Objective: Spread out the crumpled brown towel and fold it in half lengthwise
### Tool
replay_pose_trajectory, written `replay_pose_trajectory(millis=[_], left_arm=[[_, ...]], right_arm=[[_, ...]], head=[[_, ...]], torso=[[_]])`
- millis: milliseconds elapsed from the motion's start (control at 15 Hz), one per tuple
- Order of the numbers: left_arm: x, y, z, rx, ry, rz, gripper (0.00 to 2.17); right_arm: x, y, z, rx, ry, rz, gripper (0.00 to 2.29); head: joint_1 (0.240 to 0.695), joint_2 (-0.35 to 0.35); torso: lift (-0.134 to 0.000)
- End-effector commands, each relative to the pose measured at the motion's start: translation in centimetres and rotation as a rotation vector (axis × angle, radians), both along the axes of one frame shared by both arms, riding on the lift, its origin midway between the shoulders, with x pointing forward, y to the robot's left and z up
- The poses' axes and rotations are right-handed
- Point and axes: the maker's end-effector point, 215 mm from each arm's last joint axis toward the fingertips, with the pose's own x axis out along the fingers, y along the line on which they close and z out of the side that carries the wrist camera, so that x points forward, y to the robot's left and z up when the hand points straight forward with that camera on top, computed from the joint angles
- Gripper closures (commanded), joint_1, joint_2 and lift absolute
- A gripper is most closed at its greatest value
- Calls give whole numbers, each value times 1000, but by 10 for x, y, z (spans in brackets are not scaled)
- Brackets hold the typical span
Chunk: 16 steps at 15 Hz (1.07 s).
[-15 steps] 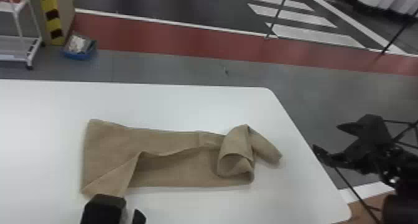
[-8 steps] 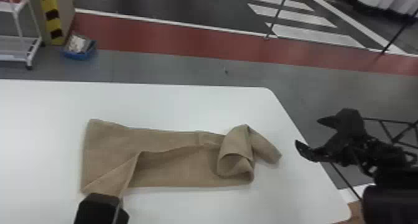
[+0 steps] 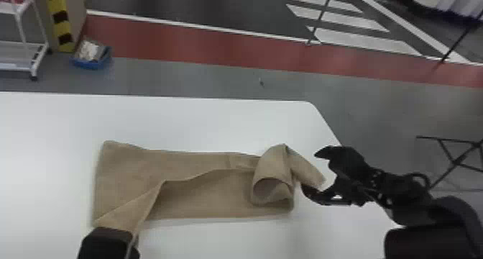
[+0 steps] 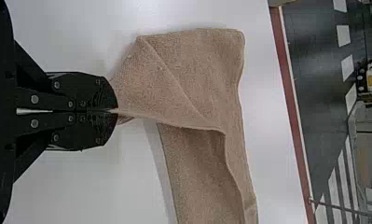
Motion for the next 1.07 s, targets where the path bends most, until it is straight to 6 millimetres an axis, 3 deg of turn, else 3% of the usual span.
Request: replay_pose_trajectory(millis=[0, 333, 667, 1000], left_arm=[[-6, -2, 2, 1, -4, -13, 1352], [-8, -5, 9, -7, -27, -24, 1352], [-4, 0, 17, -1, -47, -25, 1352], [-3, -2, 19, -4, -52, -32, 1352]], right_arm=[[-1, 22, -14, -1, 18, 22, 286], [2, 44, -29, -47, 23, 35, 583], [-5, 35, -35, -62, 50, 16, 579], [2, 26, -41, -80, 48, -12, 596]], head=[[695, -350], [695, -350], [695, -350], [695, -350]], torso=[[-125], [-125], [-125], [-125]])
